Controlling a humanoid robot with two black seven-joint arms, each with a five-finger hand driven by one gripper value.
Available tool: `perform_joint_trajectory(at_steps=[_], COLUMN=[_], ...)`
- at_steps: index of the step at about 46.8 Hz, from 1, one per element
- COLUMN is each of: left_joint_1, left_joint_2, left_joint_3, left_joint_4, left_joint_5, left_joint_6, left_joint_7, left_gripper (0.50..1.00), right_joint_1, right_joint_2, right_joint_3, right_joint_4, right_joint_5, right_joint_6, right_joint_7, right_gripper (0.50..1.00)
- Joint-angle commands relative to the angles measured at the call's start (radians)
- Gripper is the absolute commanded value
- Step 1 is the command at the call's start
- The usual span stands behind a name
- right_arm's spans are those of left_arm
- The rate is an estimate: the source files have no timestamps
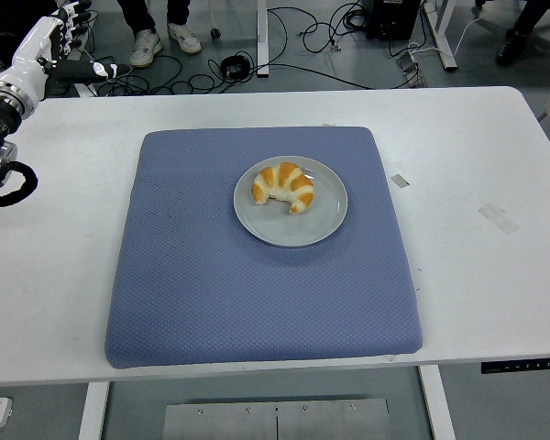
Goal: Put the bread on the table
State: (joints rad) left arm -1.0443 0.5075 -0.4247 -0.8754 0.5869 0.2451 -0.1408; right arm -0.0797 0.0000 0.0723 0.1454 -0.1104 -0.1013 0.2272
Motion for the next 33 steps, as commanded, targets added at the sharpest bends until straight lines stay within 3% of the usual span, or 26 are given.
perform_joint_trajectory(at_steps=[1, 6, 13, 24, 33], left_joint_1=[-0.009, -0.029, -0.06, -0.074, -0.089], left_joint_2=[-0.017, -0.032, -0.034, -0.05, -0.078], left_joint_3=[0.003, 0.003, 0.001, 0.024, 0.098], left_joint_4=[-0.002, -0.013, -0.06, -0.146, -0.163], left_joint_5=[0.011, 0.028, 0.116, 0.306, 0.407], left_joint_6=[0.01, 0.017, 0.025, 0.103, 0.129], left_joint_7=[0.001, 0.013, 0.087, 0.165, 0.17], left_gripper=[0.977, 0.977, 0.974, 0.972, 0.972], right_joint_1=[0.0, 0.0, 0.0, 0.0, 0.0], right_joint_2=[0.0, 0.0, 0.0, 0.0, 0.0], right_joint_3=[0.0, 0.0, 0.001, 0.001, 0.0], right_joint_4=[0.0, -0.001, -0.001, -0.001, 0.0], right_joint_5=[0.0, 0.0, 0.0, 0.0, 0.0], right_joint_6=[0.0, 0.0, 0.0, 0.0, 0.0], right_joint_7=[0.0, 0.0, 0.0, 0.0, 0.0], right_gripper=[1.0, 1.0, 1.0, 1.0, 1.0])
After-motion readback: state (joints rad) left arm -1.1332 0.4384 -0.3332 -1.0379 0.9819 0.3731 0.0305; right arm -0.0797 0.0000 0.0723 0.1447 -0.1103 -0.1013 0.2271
